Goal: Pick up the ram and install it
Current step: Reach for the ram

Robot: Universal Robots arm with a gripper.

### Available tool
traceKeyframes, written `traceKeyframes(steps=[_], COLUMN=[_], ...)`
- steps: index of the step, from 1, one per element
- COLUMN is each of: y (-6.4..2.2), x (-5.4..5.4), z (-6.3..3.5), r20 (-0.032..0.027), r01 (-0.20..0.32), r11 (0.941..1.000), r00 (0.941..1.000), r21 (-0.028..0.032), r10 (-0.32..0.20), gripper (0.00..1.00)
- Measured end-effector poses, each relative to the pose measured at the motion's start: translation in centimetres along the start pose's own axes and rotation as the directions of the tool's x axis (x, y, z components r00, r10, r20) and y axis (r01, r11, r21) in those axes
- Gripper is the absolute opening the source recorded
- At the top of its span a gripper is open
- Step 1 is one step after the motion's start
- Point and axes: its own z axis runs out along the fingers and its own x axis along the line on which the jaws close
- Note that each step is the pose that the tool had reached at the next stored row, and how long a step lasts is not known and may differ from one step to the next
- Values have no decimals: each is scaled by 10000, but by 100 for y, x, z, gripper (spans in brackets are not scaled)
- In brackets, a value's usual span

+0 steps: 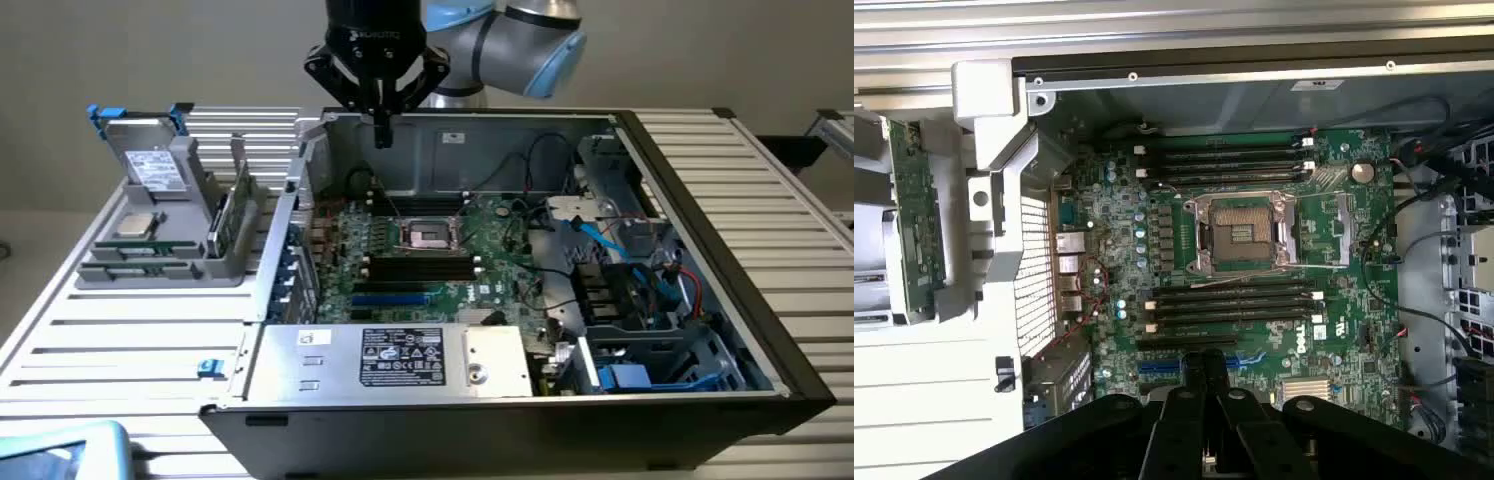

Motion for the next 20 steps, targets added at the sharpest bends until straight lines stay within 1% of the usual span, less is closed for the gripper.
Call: traceKeyframes(steps=[13,17,20], y=[0,-4,-9], x=[4,65,142], z=[0,-2,-3], r20=[1,49,57], r01=[-1,2,2], r11=[10000,10000,10000], r00=[10000,10000,10000], r21=[1,-2,-3], r10=[1,-2,-2], gripper=[11,11,11])
